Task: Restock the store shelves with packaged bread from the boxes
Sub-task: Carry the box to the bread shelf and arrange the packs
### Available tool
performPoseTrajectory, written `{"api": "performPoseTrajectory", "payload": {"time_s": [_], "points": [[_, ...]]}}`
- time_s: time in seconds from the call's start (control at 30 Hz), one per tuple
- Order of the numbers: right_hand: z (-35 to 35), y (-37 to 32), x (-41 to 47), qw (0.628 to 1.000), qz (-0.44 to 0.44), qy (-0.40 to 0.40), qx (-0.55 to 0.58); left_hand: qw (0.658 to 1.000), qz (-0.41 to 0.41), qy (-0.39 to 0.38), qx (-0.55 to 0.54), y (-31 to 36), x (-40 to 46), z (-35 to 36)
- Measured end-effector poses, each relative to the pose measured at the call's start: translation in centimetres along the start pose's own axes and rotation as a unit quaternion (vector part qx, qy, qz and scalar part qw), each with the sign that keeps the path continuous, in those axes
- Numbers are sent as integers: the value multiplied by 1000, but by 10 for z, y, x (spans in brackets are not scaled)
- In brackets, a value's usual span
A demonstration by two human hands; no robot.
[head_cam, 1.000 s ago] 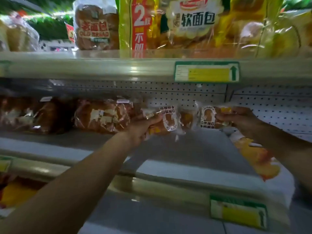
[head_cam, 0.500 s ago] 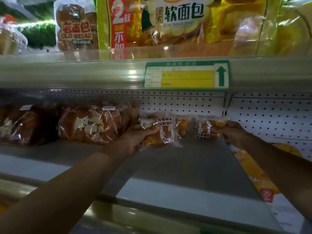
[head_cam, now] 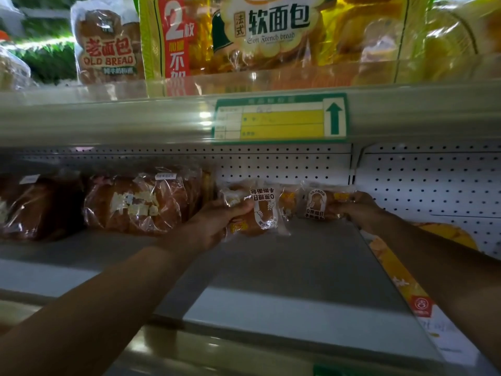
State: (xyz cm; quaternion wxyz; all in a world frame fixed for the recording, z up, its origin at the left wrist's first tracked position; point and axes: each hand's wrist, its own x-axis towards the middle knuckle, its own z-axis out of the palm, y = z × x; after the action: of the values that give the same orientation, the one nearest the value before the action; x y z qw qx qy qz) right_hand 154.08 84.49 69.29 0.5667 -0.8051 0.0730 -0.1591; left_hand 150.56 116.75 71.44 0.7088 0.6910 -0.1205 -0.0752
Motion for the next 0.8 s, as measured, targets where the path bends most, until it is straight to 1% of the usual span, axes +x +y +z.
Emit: {"api": "performPoseTrajectory", "payload": {"time_s": [0.17, 0.23, 0.27, 0.3, 0.33, 0.37, 0.4, 0.43, 0.47, 0.5, 0.53, 0.57, 0.6, 0.63, 0.67, 0.73, 0.8], "points": [[4, -3, 1, 999, 27, 20, -40, 1000, 1, 4, -7, -2, -1, 1], [2, -7, -6, 998, 52, 32, -30, 1000, 2, -3, -23, -2, -3, 3], [1, -7, -10, 996, 66, 51, -17, 1000, 2, -7, -30, -1, -4, 3], [0, -7, -14, 993, 73, 89, -13, 999, 4, -8, -36, -2, -4, 3], [0, -5, -18, 987, 56, 152, -18, 999, 7, -8, -41, -2, -4, 2], [1, -5, -24, 976, 8, 215, -31, 999, 11, -11, -44, -2, -4, 1], [3, -5, -32, 965, -58, 255, -32, 999, 13, -13, -48, -3, -5, 0], [5, -9, -42, 959, -123, 256, -19, 998, 15, -17, -50, -3, -6, 0], [9, -17, -52, 963, -171, 209, 3, 998, 17, -20, -55, -4, -7, 1], [15, -27, -65, 974, -195, 115, 21, 998, 21, -26, -61, -4, -8, 2], [23, -40, -79, 979, -201, -5, 29, 997, 25, -32, -64, -3, -9, 3], [31, -51, -88, 974, -193, -116, 13, 997, 33, -38, -53, -3, -10, 5], [38, -60, -92, 964, -181, -193, -18, 998, 42, -45, -32, -3, -12, 6], [45, -69, -94, 957, -167, -234, -40, 998, 49, -48, -4, -1, -13, 7], [51, -74, -93, 954, -148, -255, -50, 997, 53, -48, 23, 2, -15, 8], [58, -81, -87, 953, -117, -275, -46, 996, 58, -46, 41, 6, -18, 8], [60, -86, -86, 957, -106, -269, -9, 998, 57, -28, 21, 12, -21, 5]]}}
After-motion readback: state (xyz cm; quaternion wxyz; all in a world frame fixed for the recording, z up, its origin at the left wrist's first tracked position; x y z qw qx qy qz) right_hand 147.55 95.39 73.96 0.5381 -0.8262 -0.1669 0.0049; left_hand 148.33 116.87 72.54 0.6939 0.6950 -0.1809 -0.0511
